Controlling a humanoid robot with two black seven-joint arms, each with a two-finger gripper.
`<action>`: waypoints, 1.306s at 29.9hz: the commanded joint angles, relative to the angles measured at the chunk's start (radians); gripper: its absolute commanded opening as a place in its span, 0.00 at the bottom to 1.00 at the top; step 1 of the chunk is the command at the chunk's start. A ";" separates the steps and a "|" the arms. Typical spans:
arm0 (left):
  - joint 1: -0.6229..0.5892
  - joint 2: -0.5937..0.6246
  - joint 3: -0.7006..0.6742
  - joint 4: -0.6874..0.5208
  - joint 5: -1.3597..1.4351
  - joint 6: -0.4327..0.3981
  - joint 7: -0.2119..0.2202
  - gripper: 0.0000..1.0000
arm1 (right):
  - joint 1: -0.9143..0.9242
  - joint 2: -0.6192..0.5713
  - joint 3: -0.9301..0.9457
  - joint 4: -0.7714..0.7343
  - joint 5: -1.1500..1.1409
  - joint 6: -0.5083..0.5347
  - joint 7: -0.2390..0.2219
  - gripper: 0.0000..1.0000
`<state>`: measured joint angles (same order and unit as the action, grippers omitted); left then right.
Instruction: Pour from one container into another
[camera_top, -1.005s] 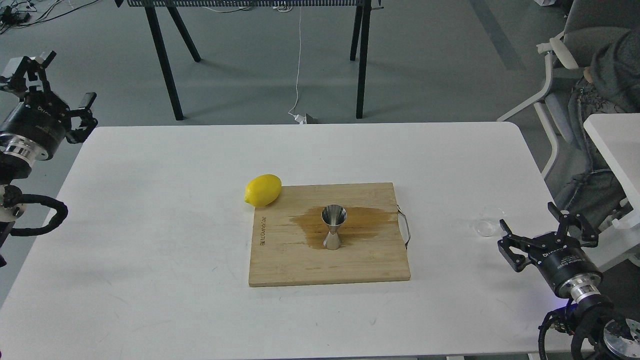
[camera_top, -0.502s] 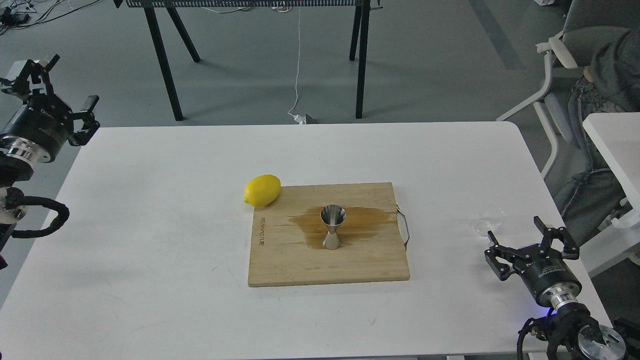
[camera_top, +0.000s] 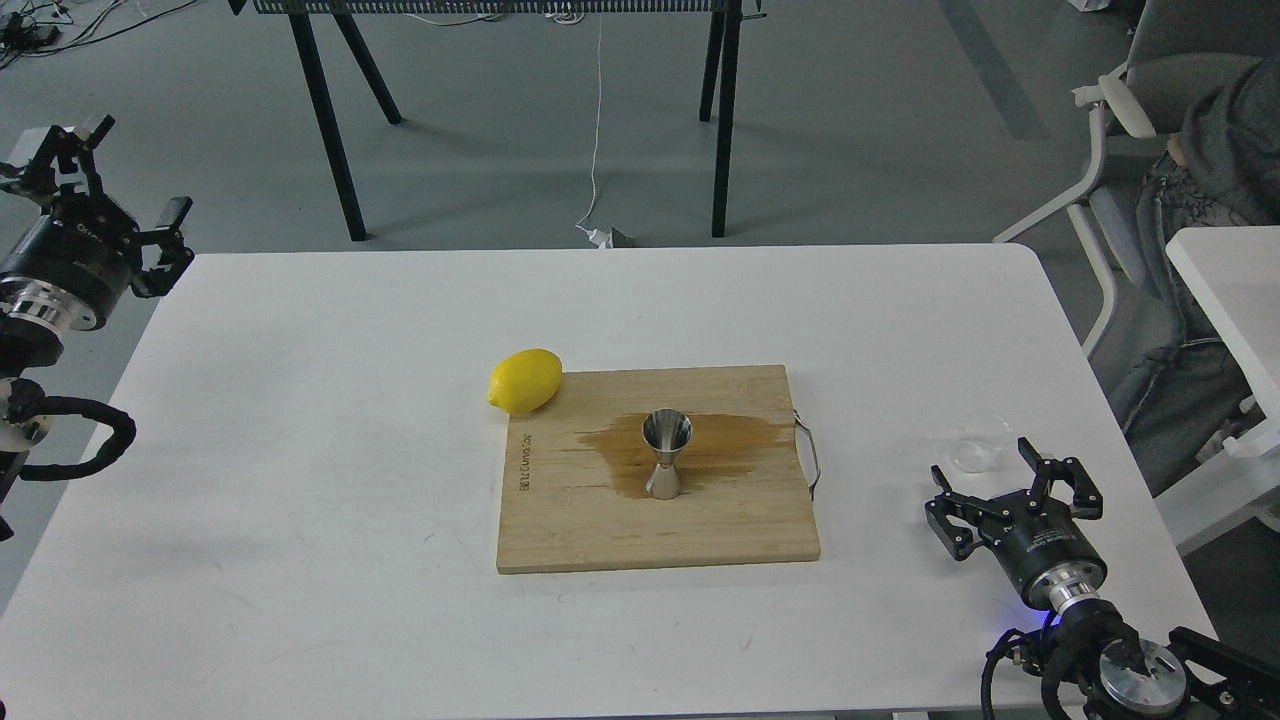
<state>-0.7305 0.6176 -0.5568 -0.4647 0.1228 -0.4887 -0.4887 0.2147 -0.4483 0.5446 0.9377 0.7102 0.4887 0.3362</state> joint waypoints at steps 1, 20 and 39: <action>0.000 0.001 -0.002 0.000 0.000 0.000 0.000 1.00 | 0.011 0.017 0.001 -0.031 0.000 0.000 -0.005 0.99; 0.010 0.001 -0.002 0.000 -0.002 0.000 0.000 1.00 | 0.015 0.019 0.018 -0.094 0.018 0.000 -0.014 0.98; 0.011 0.001 -0.002 0.000 -0.005 0.000 0.000 1.00 | 0.060 0.063 0.028 -0.143 0.025 0.000 -0.016 0.97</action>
<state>-0.7195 0.6182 -0.5584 -0.4648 0.1184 -0.4887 -0.4887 0.2724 -0.3969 0.5723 0.8098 0.7351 0.4887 0.3220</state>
